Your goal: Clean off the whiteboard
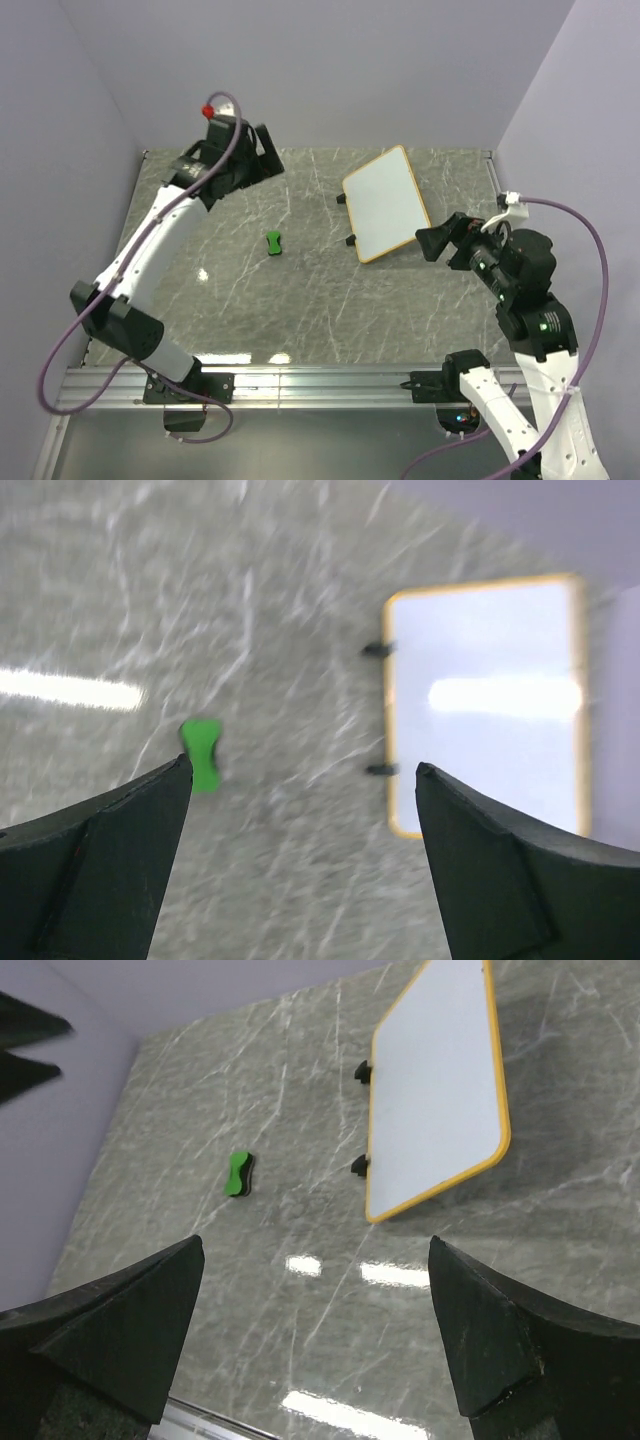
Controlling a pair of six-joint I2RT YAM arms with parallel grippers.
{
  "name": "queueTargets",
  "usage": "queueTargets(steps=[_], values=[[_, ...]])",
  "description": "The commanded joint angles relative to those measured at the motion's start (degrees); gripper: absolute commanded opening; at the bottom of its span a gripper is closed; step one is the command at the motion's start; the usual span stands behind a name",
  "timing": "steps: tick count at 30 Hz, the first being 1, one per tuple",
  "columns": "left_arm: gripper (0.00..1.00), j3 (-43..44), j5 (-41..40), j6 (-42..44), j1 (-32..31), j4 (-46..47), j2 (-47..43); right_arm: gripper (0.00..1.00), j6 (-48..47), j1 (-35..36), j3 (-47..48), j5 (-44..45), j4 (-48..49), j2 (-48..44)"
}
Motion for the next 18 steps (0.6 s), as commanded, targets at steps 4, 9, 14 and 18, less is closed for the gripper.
queueTargets(steps=[4, 9, 14, 18], values=[[0.98, 15.46, -1.89, 1.62, -0.14, -3.93, -2.14, 1.00, 1.81, -0.05, -2.00, -1.65, -1.44, -4.40], [0.99, 21.90, -0.76, 7.14, -0.06, 1.04, -3.35, 1.00, 2.68, 0.04, -4.55, -2.25, -1.18, -9.58], [0.99, 15.58, 2.85, 10.06, 0.03, 10.64, -7.14, 1.00, 3.12, 0.04, -7.89, -4.90, -0.91, -14.94], [1.00, 15.47, 5.48, 9.88, 0.82, 9.61, -5.57, 1.00, 2.95, -0.05, -8.25, -5.69, -2.93, -16.45]])
